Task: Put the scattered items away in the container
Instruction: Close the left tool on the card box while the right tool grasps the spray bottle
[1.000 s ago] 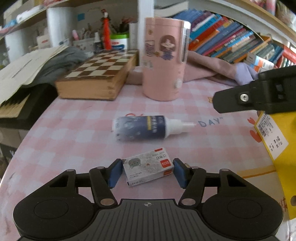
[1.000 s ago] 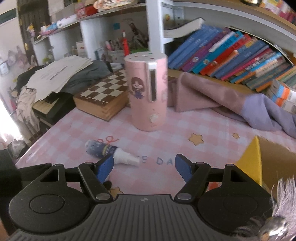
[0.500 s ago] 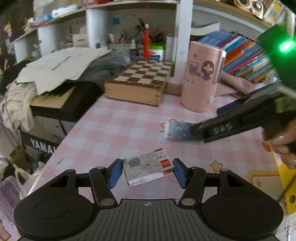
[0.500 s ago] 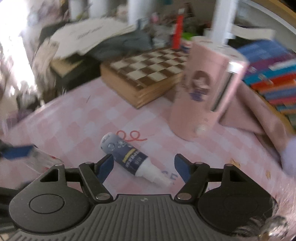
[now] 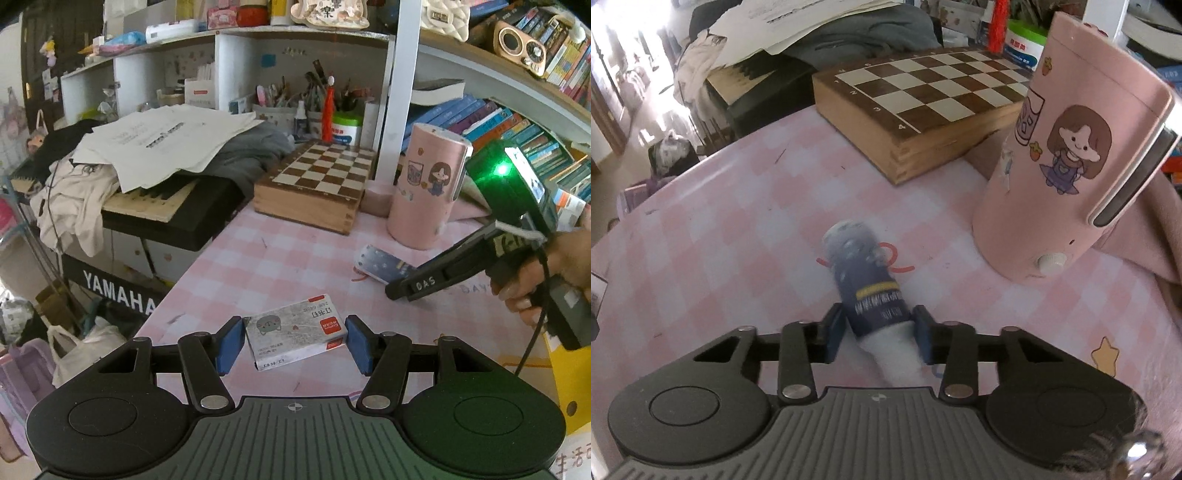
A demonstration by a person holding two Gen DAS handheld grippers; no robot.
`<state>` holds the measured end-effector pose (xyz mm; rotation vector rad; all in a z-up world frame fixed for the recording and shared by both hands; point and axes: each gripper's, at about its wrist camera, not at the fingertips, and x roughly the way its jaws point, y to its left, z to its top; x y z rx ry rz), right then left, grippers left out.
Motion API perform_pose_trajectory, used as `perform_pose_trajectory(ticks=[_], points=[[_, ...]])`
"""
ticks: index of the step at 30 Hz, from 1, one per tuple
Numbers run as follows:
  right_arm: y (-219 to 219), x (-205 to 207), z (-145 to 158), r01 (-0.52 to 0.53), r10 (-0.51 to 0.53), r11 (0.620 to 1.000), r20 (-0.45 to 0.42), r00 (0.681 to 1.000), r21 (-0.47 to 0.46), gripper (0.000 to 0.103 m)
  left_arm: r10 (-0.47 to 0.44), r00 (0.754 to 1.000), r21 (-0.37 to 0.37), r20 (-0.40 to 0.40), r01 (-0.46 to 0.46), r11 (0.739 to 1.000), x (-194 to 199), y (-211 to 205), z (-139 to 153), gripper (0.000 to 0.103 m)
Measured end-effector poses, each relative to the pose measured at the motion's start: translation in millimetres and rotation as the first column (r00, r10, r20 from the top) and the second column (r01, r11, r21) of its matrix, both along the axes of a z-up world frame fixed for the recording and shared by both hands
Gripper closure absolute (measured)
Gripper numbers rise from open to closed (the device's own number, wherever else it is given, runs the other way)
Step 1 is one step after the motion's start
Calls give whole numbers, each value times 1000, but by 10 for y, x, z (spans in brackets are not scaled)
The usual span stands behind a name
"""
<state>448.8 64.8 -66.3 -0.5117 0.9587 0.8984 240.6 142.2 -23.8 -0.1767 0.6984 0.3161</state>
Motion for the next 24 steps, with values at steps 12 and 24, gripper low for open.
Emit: perform_pose_trajectory(ticks=[12,24], points=[[-331,-293,161,154,-156,986,23,988,62,71,-77,994,-3,76,78,997,79,-86,163,44],[-788,-867,101,290,-287,956,-63,956,41,71,-160,978,-2,137,162,987,-7,-214,326,44]])
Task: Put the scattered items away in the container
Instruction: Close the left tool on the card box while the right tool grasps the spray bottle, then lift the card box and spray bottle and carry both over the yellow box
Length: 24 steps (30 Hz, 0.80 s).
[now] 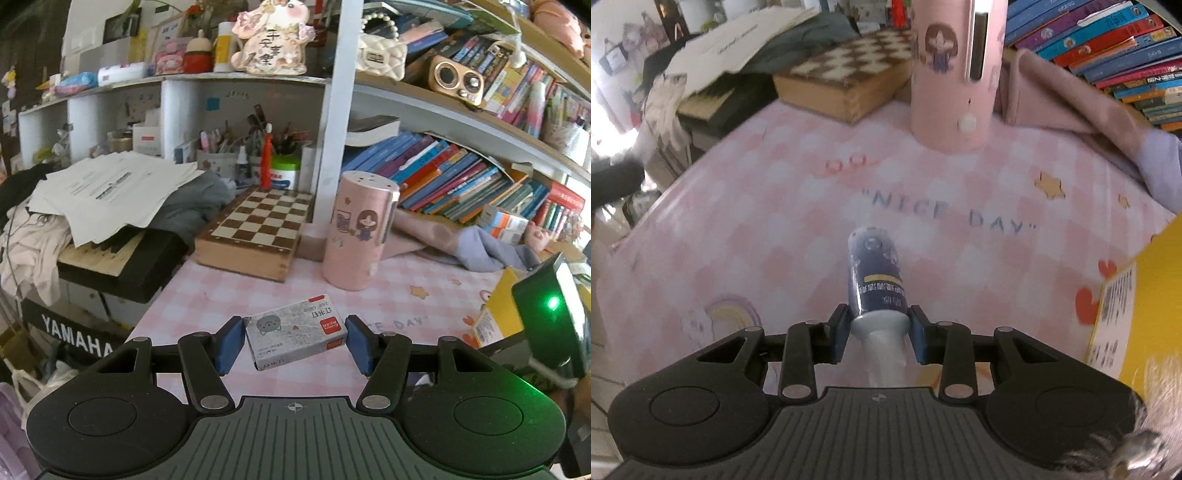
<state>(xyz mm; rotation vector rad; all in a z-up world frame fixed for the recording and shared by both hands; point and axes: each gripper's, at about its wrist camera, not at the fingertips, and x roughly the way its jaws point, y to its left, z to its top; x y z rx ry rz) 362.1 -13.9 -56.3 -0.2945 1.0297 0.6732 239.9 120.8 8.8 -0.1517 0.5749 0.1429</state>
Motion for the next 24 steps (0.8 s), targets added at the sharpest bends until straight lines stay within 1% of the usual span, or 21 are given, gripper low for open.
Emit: perform_pose_trajectory(ticks=[2,3,5,6,7,9,10,14,16,20,24], points=[[21,1,-47,-6,6,1000,-3,1000,-17,70,-1,1000,-1,-2,1,1000,-12,2,-1,44],[40,3,-56,-12,13,1000,7,1000,-23,70,1,1000,-3,-4,-1,1000,-16,5,-1,44],[96,13,-64,-30,33,999,48,998,-45,64,5,1000,-1,-6,-5,1000,-23,17,3,44],[122,28,-70,-39,43,998,61,997,-53,64,6,1000,0,-7,-6,1000,-29,21,5,44],[143,52,-83,-48,52,997,66,996,-59,65,7,1000,1,-8,-7,1000,-36,26,6,44],[161,94,-100,-57,60,997,65,996,-49,71,11,1000,1,-10,-11,1000,-56,32,8,44],[169,104,-100,-60,63,997,61,996,-47,72,13,1000,0,-11,-13,1000,-65,35,7,44],[158,97,-96,-48,51,998,60,997,-46,73,17,1000,-7,-8,-17,1000,-95,38,13,44],[110,76,-60,-26,28,999,67,997,-30,73,12,1000,-6,0,-12,1000,-104,26,32,44],[-44,24,131,22,-25,999,97,995,27,73,-6,1000,-7,18,6,1000,-109,-16,69,44],[-190,-47,296,58,-65,996,90,994,73,73,-35,999,-10,32,35,999,-106,-80,95,44]])
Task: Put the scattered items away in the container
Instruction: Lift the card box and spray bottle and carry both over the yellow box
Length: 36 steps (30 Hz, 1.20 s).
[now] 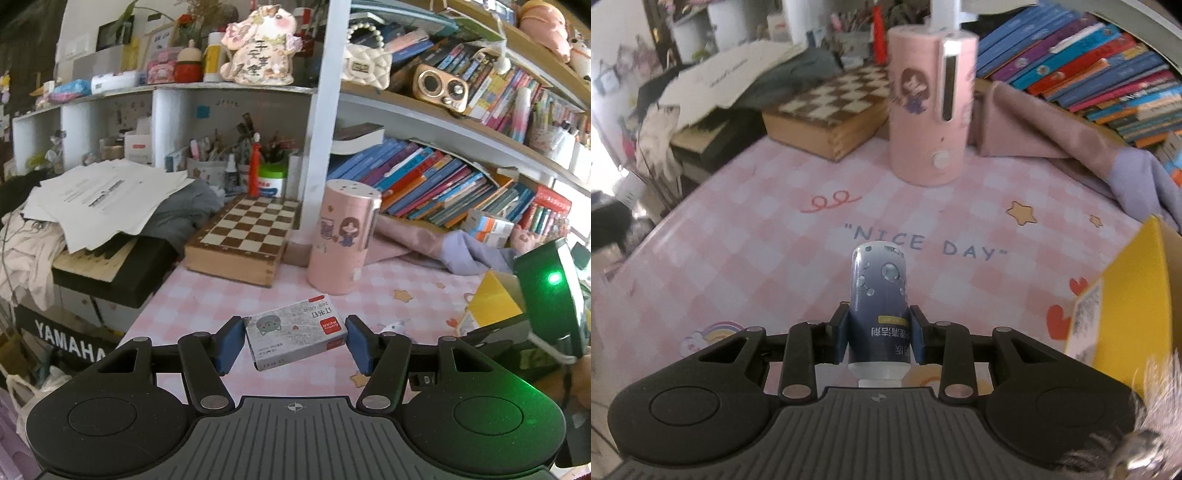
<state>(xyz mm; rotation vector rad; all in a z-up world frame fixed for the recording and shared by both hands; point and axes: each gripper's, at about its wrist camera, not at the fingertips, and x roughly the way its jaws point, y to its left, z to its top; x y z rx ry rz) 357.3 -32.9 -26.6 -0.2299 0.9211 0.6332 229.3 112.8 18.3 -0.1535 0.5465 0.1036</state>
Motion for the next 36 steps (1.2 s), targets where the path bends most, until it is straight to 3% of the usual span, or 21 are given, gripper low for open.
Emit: perform_pose_trajectory(ticks=[17,27,36], points=[[-423,-711,646,67,-79,990,94,992,127,72,-112,991,-17,74,114,993,-370,-187,213,44],[-596,-1326,769,102,-121,984,131,984,143,72,-162,983,-1,90,163,987,-880,-244,276,44],[-722,-1899,698,162,-179,976,110,978,148,72,-201,976,-7,89,202,979,-1350,-286,263,44]])
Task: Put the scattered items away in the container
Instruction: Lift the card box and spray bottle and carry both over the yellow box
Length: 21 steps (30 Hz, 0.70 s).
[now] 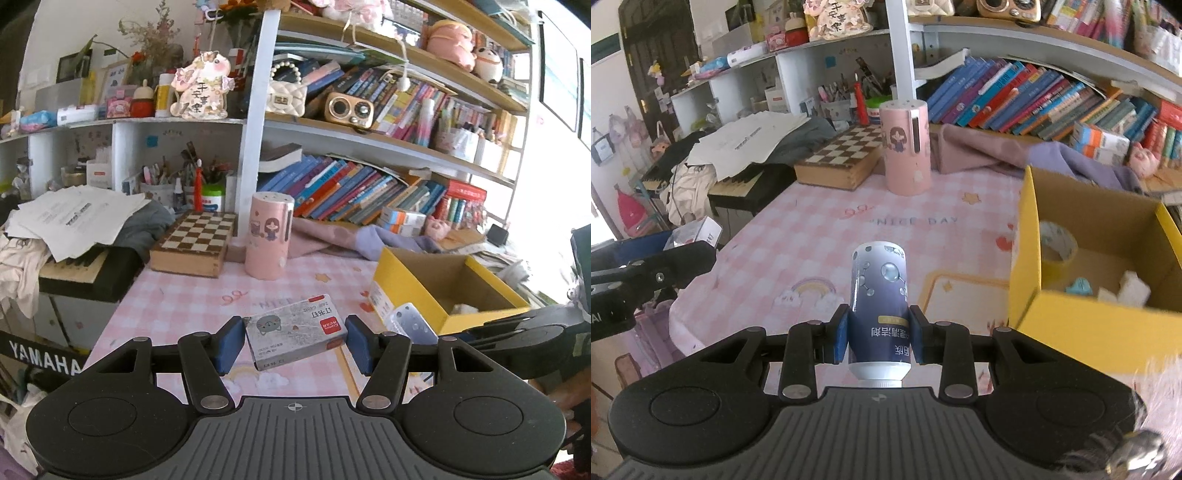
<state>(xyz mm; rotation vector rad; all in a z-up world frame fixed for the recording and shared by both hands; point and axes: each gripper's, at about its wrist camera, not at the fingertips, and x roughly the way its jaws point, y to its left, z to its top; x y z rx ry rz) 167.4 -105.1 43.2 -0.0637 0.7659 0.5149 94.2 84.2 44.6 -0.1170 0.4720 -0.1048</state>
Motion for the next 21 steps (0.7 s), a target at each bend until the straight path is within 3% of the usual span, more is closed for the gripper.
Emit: perform_pose_trajectory(ticks=[11,21], points=[[-238,-577,-137,109,-109,994,-32,993,-1,72,-95,995,-14,-24,95,995,-358,-144,-96,44],[-448,-827,-167,209,-209,978,-46,977,-6,72,-187,982,-27,-35,186,982,-402,-314,-144,44]])
